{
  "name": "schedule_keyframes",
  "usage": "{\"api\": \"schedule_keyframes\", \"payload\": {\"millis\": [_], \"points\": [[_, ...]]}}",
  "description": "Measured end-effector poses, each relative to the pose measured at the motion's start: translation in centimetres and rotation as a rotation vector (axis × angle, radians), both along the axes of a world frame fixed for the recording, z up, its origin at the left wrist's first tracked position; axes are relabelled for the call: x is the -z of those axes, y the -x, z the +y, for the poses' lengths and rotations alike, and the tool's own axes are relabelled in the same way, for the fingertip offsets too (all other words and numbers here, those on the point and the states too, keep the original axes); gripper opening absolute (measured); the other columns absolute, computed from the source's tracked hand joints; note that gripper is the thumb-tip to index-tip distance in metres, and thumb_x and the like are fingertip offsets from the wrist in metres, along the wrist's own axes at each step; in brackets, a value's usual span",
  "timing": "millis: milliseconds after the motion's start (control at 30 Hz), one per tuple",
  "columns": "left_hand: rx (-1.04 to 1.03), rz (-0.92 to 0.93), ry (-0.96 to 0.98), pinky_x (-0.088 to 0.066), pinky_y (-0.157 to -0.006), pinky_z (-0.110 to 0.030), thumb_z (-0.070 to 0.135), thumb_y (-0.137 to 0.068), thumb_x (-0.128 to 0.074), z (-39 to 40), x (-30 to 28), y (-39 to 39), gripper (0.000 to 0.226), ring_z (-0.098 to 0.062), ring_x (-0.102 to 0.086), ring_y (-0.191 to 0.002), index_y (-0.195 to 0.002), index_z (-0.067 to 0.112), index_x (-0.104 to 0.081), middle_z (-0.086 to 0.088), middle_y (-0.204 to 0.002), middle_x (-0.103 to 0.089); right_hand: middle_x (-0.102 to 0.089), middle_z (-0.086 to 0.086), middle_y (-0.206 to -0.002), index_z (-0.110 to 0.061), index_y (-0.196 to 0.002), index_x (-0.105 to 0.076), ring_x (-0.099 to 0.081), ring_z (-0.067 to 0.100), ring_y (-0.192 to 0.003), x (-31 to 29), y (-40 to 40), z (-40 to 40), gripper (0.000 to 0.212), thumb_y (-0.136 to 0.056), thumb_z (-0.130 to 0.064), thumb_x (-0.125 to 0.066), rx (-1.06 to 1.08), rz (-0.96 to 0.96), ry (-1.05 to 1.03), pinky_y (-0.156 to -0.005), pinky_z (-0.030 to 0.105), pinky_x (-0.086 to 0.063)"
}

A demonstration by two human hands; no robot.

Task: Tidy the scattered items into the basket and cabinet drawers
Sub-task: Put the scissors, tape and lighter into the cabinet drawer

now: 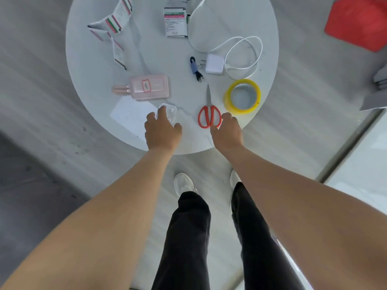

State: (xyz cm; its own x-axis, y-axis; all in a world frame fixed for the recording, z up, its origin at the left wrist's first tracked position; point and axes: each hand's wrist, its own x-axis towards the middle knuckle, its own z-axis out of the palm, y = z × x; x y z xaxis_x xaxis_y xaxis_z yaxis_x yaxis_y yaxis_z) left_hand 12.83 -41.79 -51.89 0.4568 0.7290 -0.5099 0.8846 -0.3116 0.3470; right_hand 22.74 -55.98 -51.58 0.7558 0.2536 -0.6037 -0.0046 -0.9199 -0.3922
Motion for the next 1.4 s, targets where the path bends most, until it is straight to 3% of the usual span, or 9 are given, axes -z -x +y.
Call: {"api": "schedule_keyframes", "payload": {"millis": [167,367,533,667,833,1000,1100,1267,1400], "points": [[-0.036,-0.008,-0.108,-0.044,-0.097,-0.045,0.042,-0.085,-0.065,1.2,4.2,-2.4,0.069,-0.034,-0.042,-0.126,-0.144,0.019,-0.038,-0.012,-0.138,-0.046,-0.043,0.011,-0.127,-0.011,-0.13,-0.043,-0.039,0.032,-0.119,4.7,-0.4,3.4,0.051,-0.088,-0.035,-0.061,-0.065,-0.216,0.109,-0.095,0.04,-0.04],[-0.048,0.016,-0.222,-0.046,-0.083,-0.037,0.027,-0.076,-0.072,1.3,6.4,-2.9,0.048,-0.032,-0.047,-0.109,-0.119,0.016,-0.053,-0.01,-0.12,-0.05,-0.041,0.014,-0.128,-0.013,-0.133,-0.038,-0.04,0.032,-0.117,6.9,0.1,4.8,0.056,-0.087,-0.028,-0.065,-0.046,-0.28,0.143,-0.093,0.039,-0.041],[-0.139,-0.116,-0.029,-0.044,-0.075,-0.031,0.017,-0.08,-0.068,1.2,5.7,-1.7,0.034,-0.029,-0.056,-0.092,-0.112,0.014,-0.055,-0.009,-0.114,-0.049,-0.052,0.012,-0.118,-0.006,-0.118,-0.047,-0.051,0.029,-0.107,6.0,0.0,4.8,0.033,-0.089,-0.016,-0.058,-0.029,-0.159,0.063,-0.087,0.034,-0.044],[-0.202,-0.131,-0.001,-0.039,-0.068,-0.03,0.018,-0.085,-0.062,0.8,3.6,0.1,0.024,-0.029,-0.057,-0.082,-0.104,0.014,-0.049,-0.003,-0.092,-0.062,-0.058,0.003,-0.09,-0.011,-0.108,-0.056,-0.054,0.024,-0.08,4.3,-0.1,4.4,0.019,-0.091,-0.019,-0.053,-0.084,-0.092,0.089,-0.067,0.032,-0.042],[-0.425,-0.165,0.011,-0.048,-0.082,-0.035,0.016,-0.09,-0.054,-1.9,-0.6,4.1,0.033,-0.027,-0.06,-0.092,-0.122,0.02,-0.049,-0.004,-0.1,-0.066,-0.056,0.001,-0.078,-0.018,-0.089,-0.048,-0.053,0.026,-0.072,0.6,1.4,3.1,0.005,-0.087,-0.014,-0.05,-0.223,-0.068,0.036,-0.054,0.028,-0.032],[-0.712,-0.208,0.012,-0.05,-0.078,-0.031,0.016,-0.093,-0.051,-6.6,-4.6,9.5,0.031,-0.021,-0.059,-0.092,-0.122,0.025,-0.05,0.003,-0.105,-0.063,-0.059,0.005,-0.081,-0.015,-0.096,-0.047,-0.056,0.031,-0.076,-2.6,4.2,2.3,0.01,-0.087,-0.012,-0.048,-0.446,-0.016,-0.054,-0.062,0.032,-0.042],[-0.889,-0.22,0.019,-0.055,-0.075,-0.035,0.019,-0.093,-0.05,-10.9,-6.3,13.8,0.029,-0.022,-0.061,-0.094,-0.119,0.03,-0.05,0.002,-0.111,-0.064,-0.057,0.004,-0.078,-0.014,-0.096,-0.042,-0.055,0.031,-0.071,-4.0,7.2,1.6,0.009,-0.089,-0.011,-0.047,-0.658,-0.015,-0.09,-0.06,0.031,-0.039],[-1.154,-0.147,0.001,-0.045,-0.061,-0.025,0.016,-0.096,-0.044,-19.1,-7.7,22.7,0.035,-0.02,-0.056,-0.09,-0.129,0.026,-0.044,-0.001,-0.116,-0.062,-0.048,-0.002,-0.073,-0.01,-0.108,-0.043,-0.051,0.026,-0.073,-5.3,16.6,0.0,0.018,-0.091,-0.009,-0.048,-0.969,-0.037,-0.133,-0.063,0.03,-0.035],[-1.358,-0.1,-0.009,-0.054,-0.07,-0.038,0.01,-0.094,-0.043,-25.1,-7.9,31.3,0.042,-0.028,-0.058,-0.091,-0.133,0.025,-0.037,-0.01,-0.119,-0.062,-0.056,0.003,-0.082,-0.01,-0.11,-0.052,-0.052,0.026,-0.075,-4.7,26.3,-2.9,0.019,-0.091,-0.01,-0.05,-1.224,-0.01,-0.094,-0.064,0.029,-0.036]]}}
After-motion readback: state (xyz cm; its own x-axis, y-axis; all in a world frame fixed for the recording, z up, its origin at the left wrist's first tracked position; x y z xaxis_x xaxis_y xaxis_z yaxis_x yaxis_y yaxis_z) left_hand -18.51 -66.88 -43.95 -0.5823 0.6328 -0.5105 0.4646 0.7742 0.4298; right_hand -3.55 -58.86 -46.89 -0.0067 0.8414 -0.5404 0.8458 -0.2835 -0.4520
